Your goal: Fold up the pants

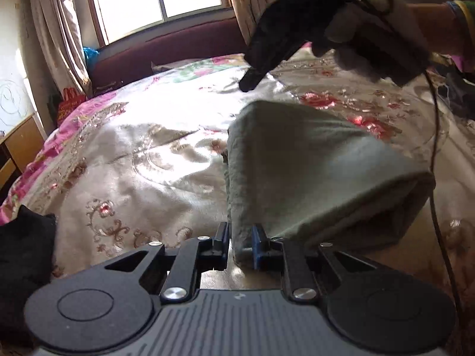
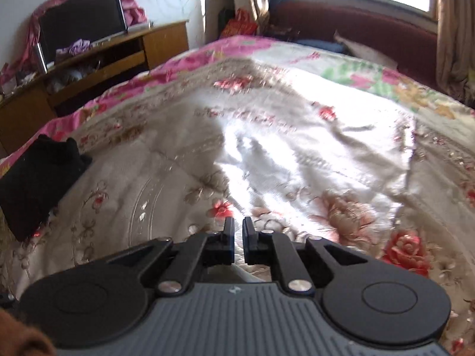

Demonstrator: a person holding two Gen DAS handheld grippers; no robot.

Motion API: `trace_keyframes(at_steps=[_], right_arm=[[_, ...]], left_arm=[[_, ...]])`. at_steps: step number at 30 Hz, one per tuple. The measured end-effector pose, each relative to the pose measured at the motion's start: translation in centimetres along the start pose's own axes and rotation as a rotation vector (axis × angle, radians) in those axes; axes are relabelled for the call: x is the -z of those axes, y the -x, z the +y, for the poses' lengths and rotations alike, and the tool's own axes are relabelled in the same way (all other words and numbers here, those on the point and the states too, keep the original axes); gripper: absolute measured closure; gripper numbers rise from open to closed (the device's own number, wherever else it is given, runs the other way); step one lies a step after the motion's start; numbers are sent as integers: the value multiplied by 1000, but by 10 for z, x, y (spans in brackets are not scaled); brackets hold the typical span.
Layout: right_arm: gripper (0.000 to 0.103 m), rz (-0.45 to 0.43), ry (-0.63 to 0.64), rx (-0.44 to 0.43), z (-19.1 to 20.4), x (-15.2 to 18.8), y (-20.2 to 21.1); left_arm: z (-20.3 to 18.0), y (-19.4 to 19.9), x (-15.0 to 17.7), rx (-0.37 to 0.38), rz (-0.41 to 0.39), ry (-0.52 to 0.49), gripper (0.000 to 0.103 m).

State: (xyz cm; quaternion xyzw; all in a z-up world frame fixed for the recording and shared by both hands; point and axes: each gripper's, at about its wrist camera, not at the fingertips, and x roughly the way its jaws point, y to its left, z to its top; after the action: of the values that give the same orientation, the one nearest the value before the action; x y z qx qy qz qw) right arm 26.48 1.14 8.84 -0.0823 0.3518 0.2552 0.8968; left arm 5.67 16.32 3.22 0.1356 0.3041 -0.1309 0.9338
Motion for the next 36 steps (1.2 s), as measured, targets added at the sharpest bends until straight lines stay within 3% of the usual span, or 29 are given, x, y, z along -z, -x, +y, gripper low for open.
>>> trace_keyframes(at_steps=[2,5,7,9,12,17,21,25,31,36], right_arm=[[93,-47,19,20,1,15,24],[93,47,-17,-41,5,40,13],[93,153,-85,-60,3,65,-13],[94,236,-148,-33,-1,90,-36],[92,169,-207,-28,-2,97,-19],[88,28,-266,-7,10,107,62],[84,28,-404,23,16,146,99],[84,4,-527,59,26,182,120],[83,6,-588,107,32,201,135],[71,-23,-577,114,46,204,149]], left_arm=[[2,3,-10,-21,-56,3,68],[1,-16,-27,-6,-88,8,63],[0,-42,-28,20,-30,14,63],[-3,-67,-17,27,97,-6,60],[-1,-62,-10,25,93,-2,59],[-14,-15,-30,-13,21,12,59],[-35,5,-34,1,-16,37,47],[-64,5,-29,-15,49,25,46],[-84,21,-24,-42,72,68,45],[-88,39,-23,-84,47,99,33]])
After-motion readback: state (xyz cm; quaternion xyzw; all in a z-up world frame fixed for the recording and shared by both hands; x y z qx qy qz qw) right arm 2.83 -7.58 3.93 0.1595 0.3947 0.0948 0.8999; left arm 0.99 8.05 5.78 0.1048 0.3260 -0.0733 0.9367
